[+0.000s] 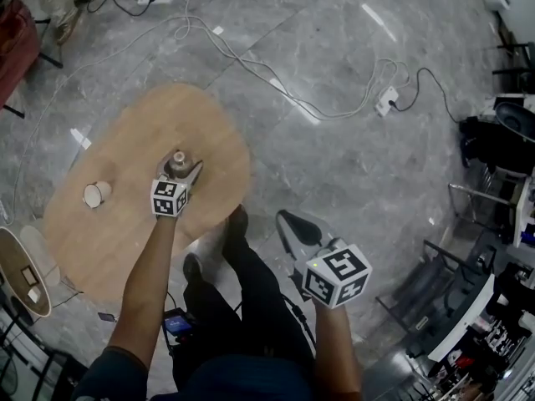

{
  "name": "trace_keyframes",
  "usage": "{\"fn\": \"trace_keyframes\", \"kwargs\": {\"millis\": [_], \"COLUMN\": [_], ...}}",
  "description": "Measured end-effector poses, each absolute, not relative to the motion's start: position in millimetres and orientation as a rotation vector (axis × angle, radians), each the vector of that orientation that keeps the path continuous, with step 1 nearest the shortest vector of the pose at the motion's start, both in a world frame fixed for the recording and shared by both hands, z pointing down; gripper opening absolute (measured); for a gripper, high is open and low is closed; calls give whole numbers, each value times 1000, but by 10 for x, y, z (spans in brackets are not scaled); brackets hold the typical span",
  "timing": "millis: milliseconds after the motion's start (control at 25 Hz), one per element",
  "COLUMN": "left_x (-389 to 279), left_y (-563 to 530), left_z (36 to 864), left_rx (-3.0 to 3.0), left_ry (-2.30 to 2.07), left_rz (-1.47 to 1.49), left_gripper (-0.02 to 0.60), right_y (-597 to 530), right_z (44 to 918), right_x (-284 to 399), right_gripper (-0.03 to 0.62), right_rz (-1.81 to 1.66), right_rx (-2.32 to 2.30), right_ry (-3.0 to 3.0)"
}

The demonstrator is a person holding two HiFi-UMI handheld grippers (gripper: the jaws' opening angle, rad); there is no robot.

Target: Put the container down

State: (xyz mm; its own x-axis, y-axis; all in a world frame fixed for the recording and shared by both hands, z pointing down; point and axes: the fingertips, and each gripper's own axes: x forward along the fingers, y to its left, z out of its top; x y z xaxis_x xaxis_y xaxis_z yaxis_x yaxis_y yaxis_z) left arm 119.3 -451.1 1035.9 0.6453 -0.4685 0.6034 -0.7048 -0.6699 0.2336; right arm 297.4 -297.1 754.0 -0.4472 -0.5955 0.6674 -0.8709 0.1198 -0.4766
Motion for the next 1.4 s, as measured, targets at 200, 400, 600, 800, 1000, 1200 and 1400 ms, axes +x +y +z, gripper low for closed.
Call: {"fn": "trace_keyframes", "kwargs": {"millis": [200,400,600,800,1000,1200,1400], "left_x": [1159,1133,1140,1100,966,663,254], "left_y": [-4453,-4318,-4150,-4178,-4308,-4429,-4457], "left_z": [10397,10421,10276,9817,9100,8182,7027], "left_rx": [2400,2384,2408,2469,2554,2683,2813], "left_ry": [-919,-845,-762,-760,-783,-827,-882], "left_rz": [743,826,869,856,779,710,616], "left_gripper": [337,349,409,407,386,339,270], "right_y": [-2940,-2936,-2878,-2859,-2926,-2943,-2994], "right_z": [7522,7415,7274,7000,6565,6068,5427], "right_x": [2955,2933,2818,2715,2561,2338,2070], "right_gripper": [12,12,12,12,12,12,12], "right_rz": [1250,1250,1242,1219,1162,1074,970], "right_rx": [1439,1447,1450,1455,1471,1491,1535], "right_ry": [-2091,-2105,-2119,-2160,-2221,-2272,-2362]}}
